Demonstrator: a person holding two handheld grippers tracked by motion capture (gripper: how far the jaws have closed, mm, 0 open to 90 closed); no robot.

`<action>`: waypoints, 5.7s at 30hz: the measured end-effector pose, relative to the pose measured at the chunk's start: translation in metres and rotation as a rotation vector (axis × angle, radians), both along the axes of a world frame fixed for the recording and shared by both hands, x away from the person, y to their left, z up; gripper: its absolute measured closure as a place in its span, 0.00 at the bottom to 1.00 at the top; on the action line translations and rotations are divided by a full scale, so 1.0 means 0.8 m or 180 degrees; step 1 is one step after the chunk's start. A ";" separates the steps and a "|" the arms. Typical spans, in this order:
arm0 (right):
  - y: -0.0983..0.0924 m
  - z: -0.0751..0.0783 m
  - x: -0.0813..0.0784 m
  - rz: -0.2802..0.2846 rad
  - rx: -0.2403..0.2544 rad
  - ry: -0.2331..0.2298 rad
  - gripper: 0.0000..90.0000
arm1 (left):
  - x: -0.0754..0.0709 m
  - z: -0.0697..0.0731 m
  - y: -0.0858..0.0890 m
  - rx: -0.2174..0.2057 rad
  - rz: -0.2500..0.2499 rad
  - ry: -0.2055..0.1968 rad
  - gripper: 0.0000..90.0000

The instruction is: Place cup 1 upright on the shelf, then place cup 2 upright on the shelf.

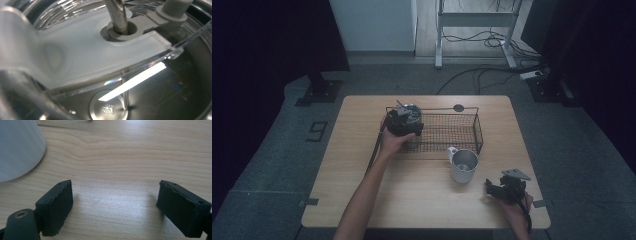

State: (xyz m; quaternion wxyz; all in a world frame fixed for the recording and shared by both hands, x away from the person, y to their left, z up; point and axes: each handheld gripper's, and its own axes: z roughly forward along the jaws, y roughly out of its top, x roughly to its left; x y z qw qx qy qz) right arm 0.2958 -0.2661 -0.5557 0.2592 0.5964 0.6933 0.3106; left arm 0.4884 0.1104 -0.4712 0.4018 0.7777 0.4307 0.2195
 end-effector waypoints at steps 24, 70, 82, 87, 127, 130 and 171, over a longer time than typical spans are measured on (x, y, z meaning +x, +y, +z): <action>0.001 0.000 0.003 -0.0006 0.0008 0.0001 0.14 | -0.033 0.024 0.023 -0.0219 -0.0014 -0.0125 0.00; 0.001 0.000 0.002 0.0005 0.0011 0.0010 0.15 | -0.212 -0.009 0.105 -0.0404 -0.0173 -0.0074 0.08; 0.001 0.000 0.002 0.0005 0.0010 0.0010 0.15 | -0.232 -0.045 0.116 -0.0376 -0.0149 0.0133 0.10; 0.001 0.000 0.002 0.0005 0.0009 0.0009 0.15 | -0.232 -0.056 0.114 -0.0321 -0.0123 0.0187 0.10; 0.017 0.043 -0.026 0.0193 0.0351 -0.0438 0.17 | -0.234 -0.060 0.113 -0.0245 -0.0083 0.0174 0.10; 0.023 0.047 -0.028 0.0240 0.0371 -0.0455 0.17 | -0.234 -0.059 0.113 -0.0258 -0.0086 0.0170 0.10; 0.092 0.084 -0.008 0.0700 0.0385 -0.0588 0.05 | -0.235 -0.064 0.112 -0.0309 -0.0113 0.0283 0.10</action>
